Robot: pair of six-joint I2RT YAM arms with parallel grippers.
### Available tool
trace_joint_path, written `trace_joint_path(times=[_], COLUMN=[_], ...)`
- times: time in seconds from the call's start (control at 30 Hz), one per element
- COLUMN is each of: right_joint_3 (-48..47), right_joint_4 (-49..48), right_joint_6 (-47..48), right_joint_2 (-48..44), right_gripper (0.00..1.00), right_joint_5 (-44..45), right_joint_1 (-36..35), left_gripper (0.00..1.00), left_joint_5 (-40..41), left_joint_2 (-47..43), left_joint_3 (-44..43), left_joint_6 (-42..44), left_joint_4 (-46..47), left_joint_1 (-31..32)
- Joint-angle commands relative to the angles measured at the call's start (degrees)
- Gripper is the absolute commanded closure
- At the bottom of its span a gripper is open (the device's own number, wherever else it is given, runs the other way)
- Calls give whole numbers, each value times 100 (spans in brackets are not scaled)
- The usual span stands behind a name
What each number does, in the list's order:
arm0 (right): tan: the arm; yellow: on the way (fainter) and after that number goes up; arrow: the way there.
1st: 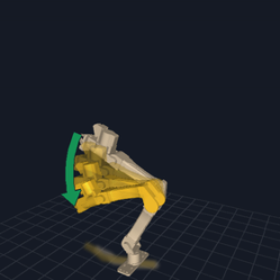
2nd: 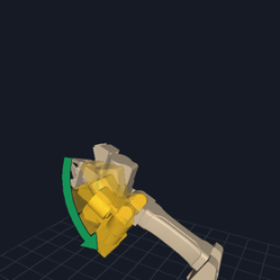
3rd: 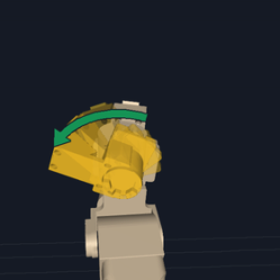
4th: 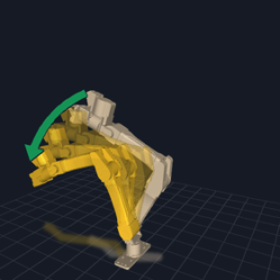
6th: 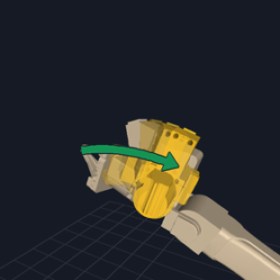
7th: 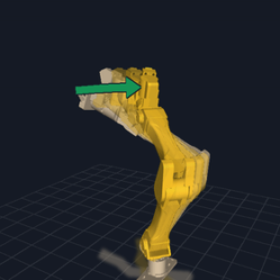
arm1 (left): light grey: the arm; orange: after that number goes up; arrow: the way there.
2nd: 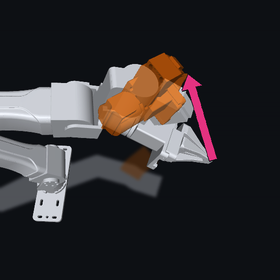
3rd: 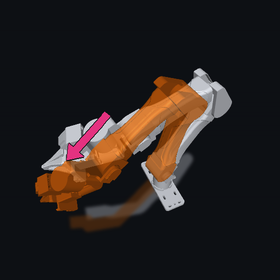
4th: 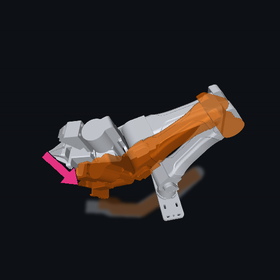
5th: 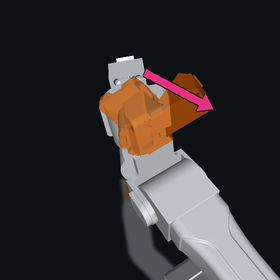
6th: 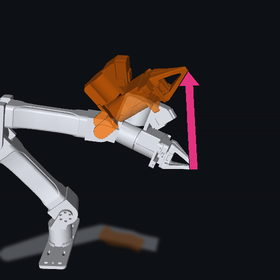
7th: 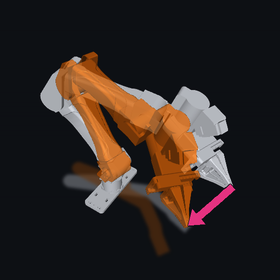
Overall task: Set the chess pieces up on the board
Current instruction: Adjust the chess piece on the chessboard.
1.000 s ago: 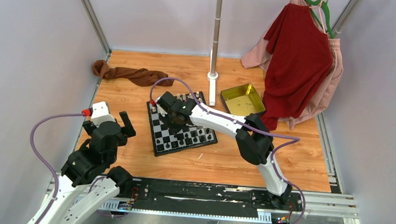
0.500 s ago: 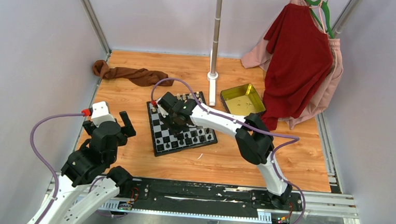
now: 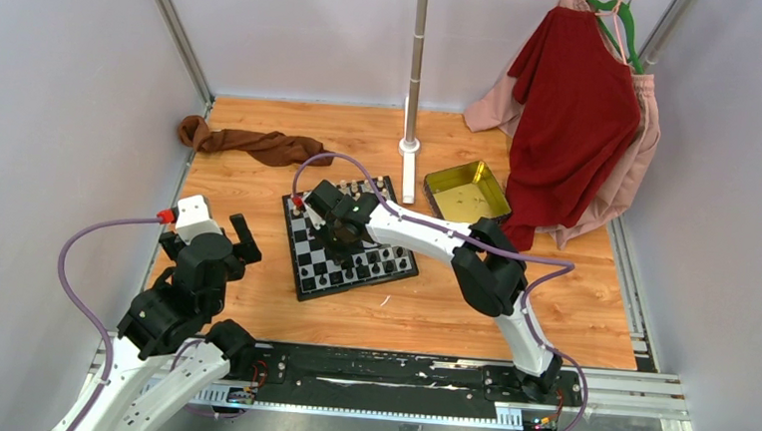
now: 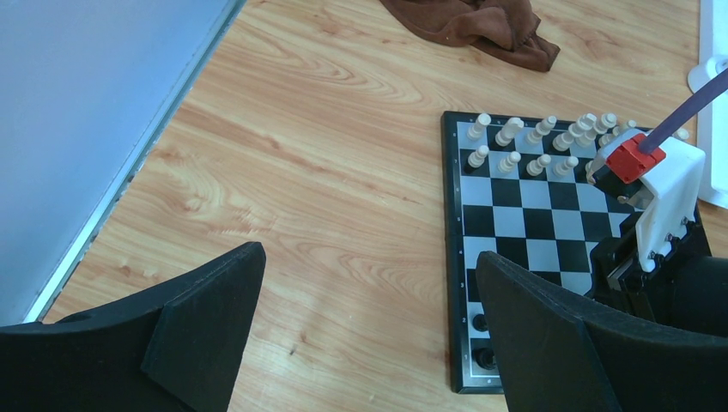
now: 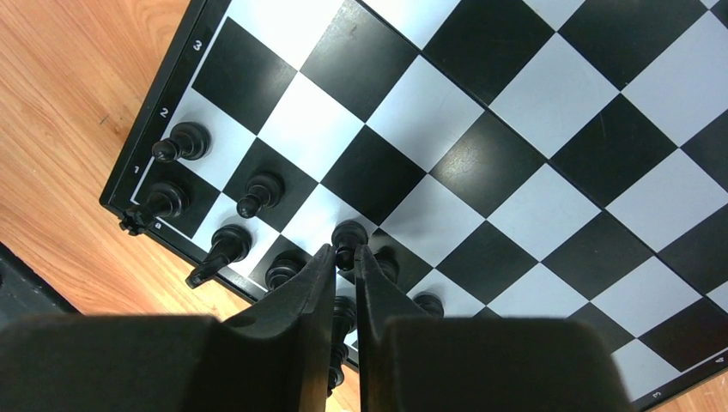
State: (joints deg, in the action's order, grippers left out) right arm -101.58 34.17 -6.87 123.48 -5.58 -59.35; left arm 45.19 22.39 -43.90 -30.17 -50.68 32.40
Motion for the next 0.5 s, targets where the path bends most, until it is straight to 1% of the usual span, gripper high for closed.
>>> trace_joint_path(times=[0.0, 0.27, 0.47], right_joint_3=[-23, -90, -128], right_joint_4=[62, 115, 125], right_joint_6=[-65, -20, 49], right_joint_2=[-90, -70, -111], right_gripper=[86, 100, 100], right_joint_5=[-101, -133, -95], right_joint_1=[39, 38, 5], left_gripper=[0, 0, 0], left_joint_5=[27, 25, 25], left_joint_2=[28, 28, 52], left_joint_3=[66, 75, 75], left_joint_6=[47, 58, 64], left_joint_4=[110, 119, 128], left_joint_1=[38, 38, 38])
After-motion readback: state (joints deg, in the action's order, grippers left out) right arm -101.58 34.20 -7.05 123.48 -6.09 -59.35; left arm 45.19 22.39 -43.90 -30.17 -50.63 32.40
